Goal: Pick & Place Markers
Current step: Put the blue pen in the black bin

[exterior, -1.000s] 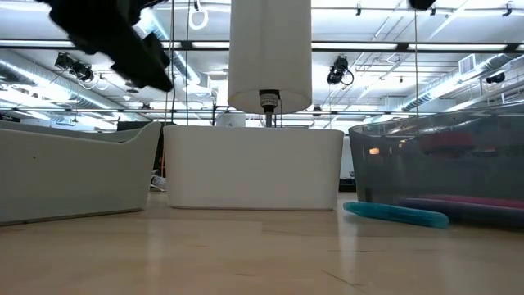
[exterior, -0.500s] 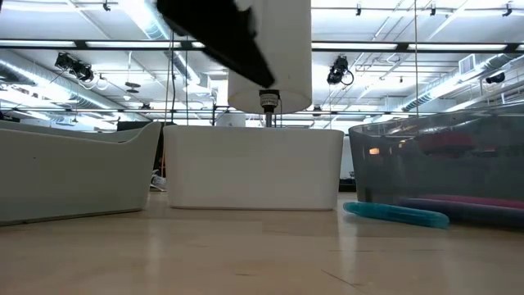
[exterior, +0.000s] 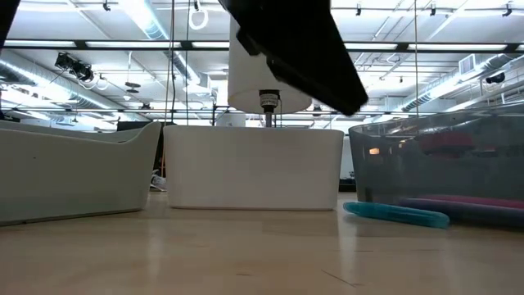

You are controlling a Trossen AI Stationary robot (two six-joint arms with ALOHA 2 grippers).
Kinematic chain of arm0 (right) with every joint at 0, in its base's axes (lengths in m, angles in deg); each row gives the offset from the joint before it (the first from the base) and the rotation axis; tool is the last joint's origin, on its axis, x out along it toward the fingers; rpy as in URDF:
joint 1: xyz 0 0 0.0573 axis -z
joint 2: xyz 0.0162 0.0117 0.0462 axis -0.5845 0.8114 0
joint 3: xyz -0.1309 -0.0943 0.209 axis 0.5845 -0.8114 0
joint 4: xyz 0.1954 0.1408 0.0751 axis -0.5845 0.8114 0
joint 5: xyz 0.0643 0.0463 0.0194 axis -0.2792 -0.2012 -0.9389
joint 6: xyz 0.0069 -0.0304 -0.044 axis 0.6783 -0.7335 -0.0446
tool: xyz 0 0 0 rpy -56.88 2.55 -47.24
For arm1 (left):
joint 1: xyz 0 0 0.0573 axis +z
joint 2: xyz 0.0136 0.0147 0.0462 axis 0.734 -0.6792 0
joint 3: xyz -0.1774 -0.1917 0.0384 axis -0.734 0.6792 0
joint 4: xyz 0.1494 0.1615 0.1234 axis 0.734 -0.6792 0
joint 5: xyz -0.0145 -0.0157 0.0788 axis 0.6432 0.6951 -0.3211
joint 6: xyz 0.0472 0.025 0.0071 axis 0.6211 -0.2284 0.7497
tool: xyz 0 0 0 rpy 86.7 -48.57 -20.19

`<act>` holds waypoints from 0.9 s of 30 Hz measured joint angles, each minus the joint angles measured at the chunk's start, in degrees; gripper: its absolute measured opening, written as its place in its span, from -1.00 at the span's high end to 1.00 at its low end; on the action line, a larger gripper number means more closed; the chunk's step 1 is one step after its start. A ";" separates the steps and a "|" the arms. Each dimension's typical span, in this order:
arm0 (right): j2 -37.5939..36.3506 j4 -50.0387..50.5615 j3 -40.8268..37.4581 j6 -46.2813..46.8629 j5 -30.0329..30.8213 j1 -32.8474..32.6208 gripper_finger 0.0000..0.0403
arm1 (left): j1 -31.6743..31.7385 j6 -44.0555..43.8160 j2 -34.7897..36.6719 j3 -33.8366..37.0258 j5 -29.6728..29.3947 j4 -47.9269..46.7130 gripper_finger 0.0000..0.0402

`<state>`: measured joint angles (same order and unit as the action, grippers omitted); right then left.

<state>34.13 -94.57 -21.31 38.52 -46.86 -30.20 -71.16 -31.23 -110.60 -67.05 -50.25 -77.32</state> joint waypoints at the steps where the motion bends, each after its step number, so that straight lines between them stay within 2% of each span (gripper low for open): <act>1: 0.00 -0.29 0.00 -0.10 0.00 -0.39 0.01 | 0.27 -0.81 -0.79 -0.66 0.52 -0.24 0.18; 8: 0.00 -0.77 0.00 -0.60 -0.11 -1.67 0.01 | 2.03 -8.80 -3.16 -2.28 0.88 -1.22 0.18; 14: 0.00 -0.73 0.00 -0.55 -0.13 -1.80 0.01 | 2.27 -9.92 -3.16 -2.28 0.84 -1.58 0.18; 19: 0.00 -0.66 0.00 -0.62 -0.11 -1.78 0.01 | 2.20 -12.03 -3.15 -2.28 3.08 -3.05 0.18; 23: 0.00 -0.66 0.00 -1.17 -0.01 -1.78 0.01 | 1.83 -9.38 -1.16 -2.19 5.53 -7.99 0.18; 25: 0.00 -0.68 0.00 -1.64 0.85 -1.73 0.01 | 1.13 -7.09 0.55 -1.64 4.81 -11.05 0.18; 27: 0.00 -0.66 0.00 -2.13 2.37 -1.73 0.01 | 0.38 -5.26 3.51 2.03 3.60 -10.18 0.18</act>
<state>34.13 -95.23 -21.31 36.39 -44.48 -31.93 -70.77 -36.49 -107.09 -65.01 -46.65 -87.49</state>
